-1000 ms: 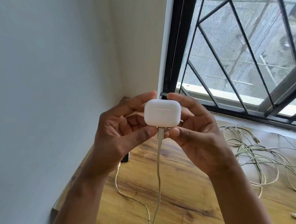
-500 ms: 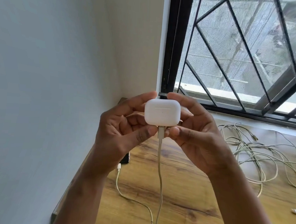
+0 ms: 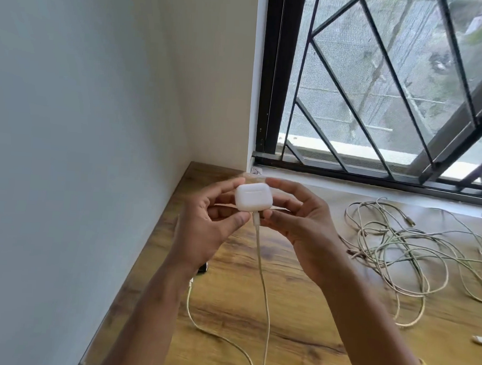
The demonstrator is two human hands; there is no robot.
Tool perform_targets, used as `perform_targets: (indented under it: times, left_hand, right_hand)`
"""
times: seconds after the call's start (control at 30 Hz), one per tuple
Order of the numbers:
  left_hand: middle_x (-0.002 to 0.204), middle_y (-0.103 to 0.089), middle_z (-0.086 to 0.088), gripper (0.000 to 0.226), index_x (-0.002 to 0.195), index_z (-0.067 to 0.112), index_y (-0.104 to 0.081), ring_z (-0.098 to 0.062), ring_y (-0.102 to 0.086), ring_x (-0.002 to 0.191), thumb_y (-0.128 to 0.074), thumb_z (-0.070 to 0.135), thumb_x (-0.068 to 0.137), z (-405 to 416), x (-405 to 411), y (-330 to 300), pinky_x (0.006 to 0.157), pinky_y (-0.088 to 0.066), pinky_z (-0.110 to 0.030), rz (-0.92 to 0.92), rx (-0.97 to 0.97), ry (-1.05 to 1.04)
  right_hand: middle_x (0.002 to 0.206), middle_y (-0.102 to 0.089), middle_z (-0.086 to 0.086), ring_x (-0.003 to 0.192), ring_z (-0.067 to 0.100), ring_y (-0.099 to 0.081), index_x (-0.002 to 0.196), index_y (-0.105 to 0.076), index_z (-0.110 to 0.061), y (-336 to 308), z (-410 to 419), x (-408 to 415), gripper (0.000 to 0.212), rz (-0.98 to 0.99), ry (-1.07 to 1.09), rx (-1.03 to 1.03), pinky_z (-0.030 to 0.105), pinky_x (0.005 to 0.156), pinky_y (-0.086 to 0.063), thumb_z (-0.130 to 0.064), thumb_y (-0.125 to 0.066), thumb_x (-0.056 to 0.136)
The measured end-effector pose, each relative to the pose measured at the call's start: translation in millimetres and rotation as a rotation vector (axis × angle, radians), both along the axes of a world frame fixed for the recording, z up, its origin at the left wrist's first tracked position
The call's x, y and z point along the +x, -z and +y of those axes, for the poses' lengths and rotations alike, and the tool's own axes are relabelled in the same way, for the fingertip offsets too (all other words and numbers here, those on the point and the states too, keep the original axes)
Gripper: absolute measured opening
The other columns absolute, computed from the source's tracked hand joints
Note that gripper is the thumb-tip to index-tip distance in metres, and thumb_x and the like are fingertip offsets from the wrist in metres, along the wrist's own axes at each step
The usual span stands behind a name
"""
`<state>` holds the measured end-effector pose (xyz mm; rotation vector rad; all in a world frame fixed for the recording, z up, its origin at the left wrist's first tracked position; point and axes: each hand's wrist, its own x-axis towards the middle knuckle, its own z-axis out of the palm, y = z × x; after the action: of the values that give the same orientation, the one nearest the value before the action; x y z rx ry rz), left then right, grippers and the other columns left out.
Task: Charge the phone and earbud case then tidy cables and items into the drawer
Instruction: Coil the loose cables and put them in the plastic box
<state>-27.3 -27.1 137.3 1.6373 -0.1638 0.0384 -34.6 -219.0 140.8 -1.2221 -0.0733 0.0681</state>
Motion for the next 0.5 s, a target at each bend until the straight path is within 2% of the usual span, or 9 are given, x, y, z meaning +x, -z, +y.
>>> perform_targets:
  times: [0.13, 0.23, 0.3, 0.37, 0.43, 0.5]
  left_hand:
    - [0.118, -0.078, 0.007, 0.066, 0.137, 0.033, -0.069, -0.012, -0.079, 0.095, -0.087, 0.001, 0.083, -5.1, 25.5, 46.5, 0.083, -0.066, -0.036, 0.075, 0.137, -0.063]
    - [0.125, -0.075, 0.006, 0.064, 0.139, 0.032, -0.068, -0.007, -0.077, 0.087, -0.087, 0.004, 0.084, -8.4, 42.7, 72.7, 0.071, -0.060, -0.017, 0.084, 0.311, -0.109]
    - [0.129, -0.072, -0.001, 0.064, 0.141, 0.025, -0.068, -0.006, -0.075, 0.084, -0.087, 0.004, 0.084, -10.3, 53.6, 88.6, 0.065, -0.054, -0.010, 0.091, 0.406, -0.108]
    - [0.126, -0.073, -0.007, 0.062, 0.140, 0.021, -0.069, -0.002, -0.072, 0.079, -0.088, 0.005, 0.084, -11.3, 63.5, 103.8, 0.063, -0.049, -0.005, 0.112, 0.499, -0.100]
    - [0.124, -0.074, -0.005, 0.060, 0.138, 0.022, -0.070, 0.001, -0.069, 0.076, -0.090, 0.011, 0.082, -11.0, 72.5, 116.7, 0.067, -0.048, -0.005, 0.125, 0.597, -0.088]
    - [0.115, -0.078, -0.004, 0.057, 0.134, 0.021, -0.073, -0.003, -0.070, 0.076, -0.091, 0.017, 0.080, -9.8, 79.2, 125.8, 0.077, -0.053, -0.014, 0.144, 0.689, -0.068]
  right_hand:
    - [0.106, -0.077, 0.021, 0.098, 0.038, -0.076, 0.121, -0.074, -0.018, 39.5, 3.3, 24.5, 0.051, 0.104, 0.122, -0.240, 0.057, 0.092, -0.061, 0.014, -0.078, 0.082]
    - [0.101, -0.077, 0.014, 0.090, 0.031, -0.077, 0.117, -0.075, -0.025, 68.1, 10.5, 42.0, 0.051, 0.178, 0.197, -0.417, 0.060, 0.084, -0.062, 0.012, -0.077, 0.082]
    - [0.100, -0.075, 0.009, 0.086, 0.030, -0.077, 0.118, -0.075, -0.025, 84.1, 15.5, 50.6, 0.050, 0.225, 0.216, -0.505, 0.060, 0.079, -0.063, 0.008, -0.077, 0.081]
    - [0.101, -0.073, 0.007, 0.085, 0.030, -0.076, 0.120, -0.073, -0.024, 98.5, 20.7, 57.3, 0.049, 0.264, 0.219, -0.580, 0.058, 0.072, -0.064, 0.006, -0.077, 0.081]
    - [0.100, -0.072, 0.005, 0.082, 0.026, -0.075, 0.123, -0.073, -0.022, 110.9, 24.4, 63.3, 0.049, 0.290, 0.224, -0.649, 0.051, 0.065, -0.065, 0.003, -0.077, 0.082]
    - [0.097, -0.072, -0.001, 0.079, 0.019, -0.072, 0.126, -0.073, -0.018, 119.2, 26.4, 67.4, 0.051, 0.293, 0.218, -0.710, 0.040, 0.065, -0.063, -0.003, -0.083, 0.078]
